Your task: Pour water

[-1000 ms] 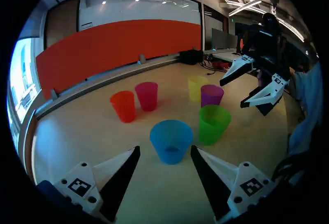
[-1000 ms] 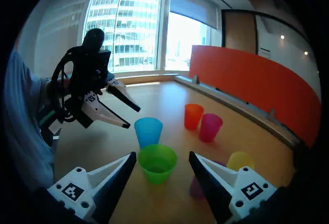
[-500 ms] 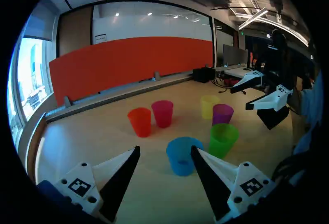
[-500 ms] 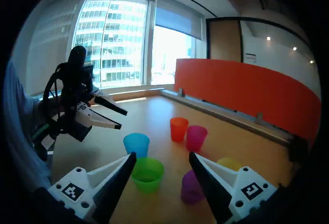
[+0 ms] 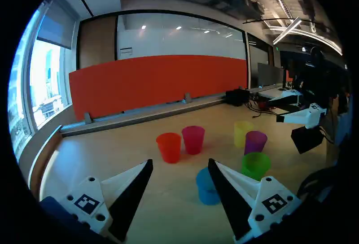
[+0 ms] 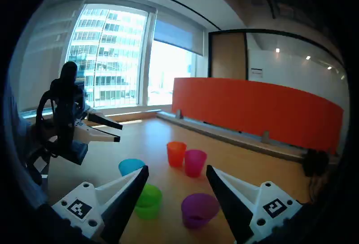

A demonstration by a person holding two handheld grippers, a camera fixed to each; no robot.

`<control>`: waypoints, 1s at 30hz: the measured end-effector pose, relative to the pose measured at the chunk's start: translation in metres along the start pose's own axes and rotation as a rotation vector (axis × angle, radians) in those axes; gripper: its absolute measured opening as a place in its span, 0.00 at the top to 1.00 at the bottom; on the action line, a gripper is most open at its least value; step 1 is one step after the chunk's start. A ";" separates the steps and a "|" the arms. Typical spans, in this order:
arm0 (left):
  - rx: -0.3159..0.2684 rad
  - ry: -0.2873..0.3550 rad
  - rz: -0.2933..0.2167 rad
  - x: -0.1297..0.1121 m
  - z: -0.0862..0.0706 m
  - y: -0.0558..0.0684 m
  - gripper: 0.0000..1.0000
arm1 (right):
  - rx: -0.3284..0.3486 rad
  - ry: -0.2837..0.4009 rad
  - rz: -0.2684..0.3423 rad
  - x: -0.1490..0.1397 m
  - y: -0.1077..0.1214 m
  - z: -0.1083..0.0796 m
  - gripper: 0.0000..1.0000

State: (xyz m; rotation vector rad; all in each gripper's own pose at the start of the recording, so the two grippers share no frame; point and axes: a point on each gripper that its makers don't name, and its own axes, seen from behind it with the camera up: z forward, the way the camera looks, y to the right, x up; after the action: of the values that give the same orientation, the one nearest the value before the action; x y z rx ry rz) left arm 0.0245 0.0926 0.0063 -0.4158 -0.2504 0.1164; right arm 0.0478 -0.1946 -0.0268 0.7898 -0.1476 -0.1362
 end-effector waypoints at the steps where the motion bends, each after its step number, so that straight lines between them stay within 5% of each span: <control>1: 0.010 0.008 0.001 0.002 0.000 -0.002 0.09 | -0.015 0.008 0.002 0.002 0.004 0.000 0.00; 12: 0.120 0.104 -0.006 0.031 -0.007 -0.022 0.09 | -0.186 0.080 0.016 0.018 0.043 -0.012 0.00; 30: 0.264 0.242 -0.051 0.073 -0.019 -0.046 0.09 | -0.526 0.237 0.039 0.051 0.119 -0.060 0.00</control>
State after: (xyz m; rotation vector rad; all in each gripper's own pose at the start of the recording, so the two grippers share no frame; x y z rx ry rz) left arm 0.1025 0.0554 0.0245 -0.1583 -0.0063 0.0470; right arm 0.1165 -0.0792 0.0207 0.2741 0.0969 -0.0391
